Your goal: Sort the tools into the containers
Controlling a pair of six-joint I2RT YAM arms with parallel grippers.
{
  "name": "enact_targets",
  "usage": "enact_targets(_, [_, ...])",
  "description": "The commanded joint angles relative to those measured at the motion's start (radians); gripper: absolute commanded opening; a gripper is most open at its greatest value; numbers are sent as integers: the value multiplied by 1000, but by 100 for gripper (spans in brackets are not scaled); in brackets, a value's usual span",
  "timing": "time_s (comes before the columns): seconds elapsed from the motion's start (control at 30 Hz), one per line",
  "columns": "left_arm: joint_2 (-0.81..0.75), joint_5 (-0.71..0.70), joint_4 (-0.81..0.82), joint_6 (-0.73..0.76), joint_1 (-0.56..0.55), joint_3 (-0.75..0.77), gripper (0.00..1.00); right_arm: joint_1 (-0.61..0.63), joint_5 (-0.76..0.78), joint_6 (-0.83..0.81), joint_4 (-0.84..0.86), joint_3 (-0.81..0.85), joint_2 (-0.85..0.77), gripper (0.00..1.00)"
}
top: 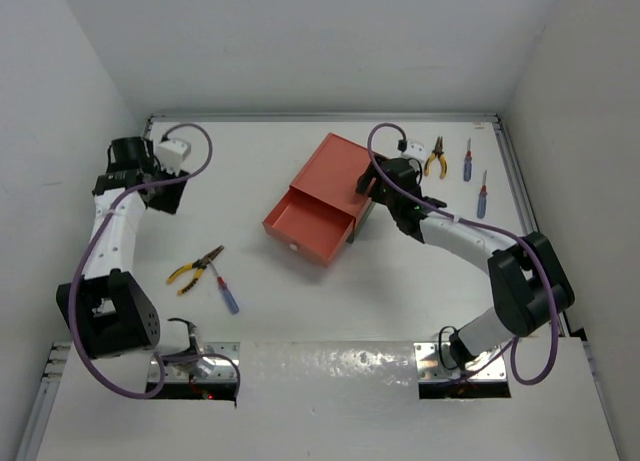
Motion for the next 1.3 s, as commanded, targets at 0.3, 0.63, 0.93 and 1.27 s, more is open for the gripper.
enact_targets(0.3, [-68, -112, -8, 158, 13, -330, 70, -1, -154, -141, -89, 95, 21, 74])
enact_targets(0.63, [-38, -140, 139, 258, 16, -501, 55, -4, -161, -139, -172, 129, -21, 74])
enact_targets(0.93, [-33, -149, 251, 201, 16, -596, 52, -2, -73, -161, -329, 177, -100, 74])
enact_targets(1.27, [73, -114, 399, 192, 50, -679, 26, 1, -3, -139, -418, 172, -200, 73])
